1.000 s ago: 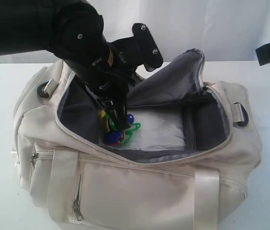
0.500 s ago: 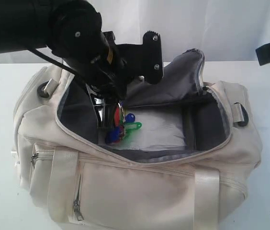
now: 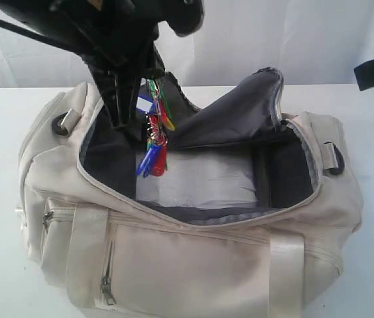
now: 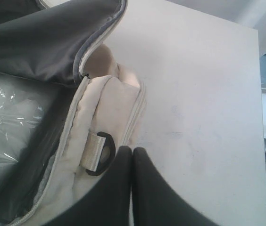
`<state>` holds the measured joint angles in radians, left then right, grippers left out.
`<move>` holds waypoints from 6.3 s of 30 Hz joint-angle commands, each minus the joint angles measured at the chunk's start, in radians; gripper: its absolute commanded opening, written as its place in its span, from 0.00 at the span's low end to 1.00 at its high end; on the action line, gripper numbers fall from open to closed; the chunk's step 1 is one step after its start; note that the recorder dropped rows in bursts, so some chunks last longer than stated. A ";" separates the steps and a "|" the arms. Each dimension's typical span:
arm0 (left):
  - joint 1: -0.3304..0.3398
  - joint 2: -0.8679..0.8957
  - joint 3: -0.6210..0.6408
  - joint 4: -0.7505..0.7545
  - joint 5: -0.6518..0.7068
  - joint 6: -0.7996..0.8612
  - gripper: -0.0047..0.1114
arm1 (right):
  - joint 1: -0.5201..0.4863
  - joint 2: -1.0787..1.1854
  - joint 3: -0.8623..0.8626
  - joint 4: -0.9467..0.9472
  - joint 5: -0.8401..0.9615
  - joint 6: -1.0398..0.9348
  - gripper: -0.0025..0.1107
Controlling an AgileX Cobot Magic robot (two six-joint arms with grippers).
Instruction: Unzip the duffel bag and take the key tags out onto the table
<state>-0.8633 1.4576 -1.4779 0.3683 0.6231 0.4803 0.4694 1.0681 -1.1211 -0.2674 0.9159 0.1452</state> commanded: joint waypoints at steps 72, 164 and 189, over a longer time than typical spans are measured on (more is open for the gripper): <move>0.563 -0.281 0.679 -0.076 -0.242 -0.034 0.04 | 0.001 -0.007 0.006 -0.003 0.002 0.008 0.02; 0.561 -0.886 0.781 -0.383 -0.019 -0.526 0.04 | 0.001 -0.007 0.006 -0.003 0.002 0.008 0.02; 0.561 -0.899 0.844 -0.283 -0.024 -0.528 0.04 | 0.001 -0.007 0.006 0.008 -0.013 0.013 0.02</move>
<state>-0.3053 0.5650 -0.6413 0.0844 0.5971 -0.0451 0.4694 1.0681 -1.1211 -0.2674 0.9118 0.1538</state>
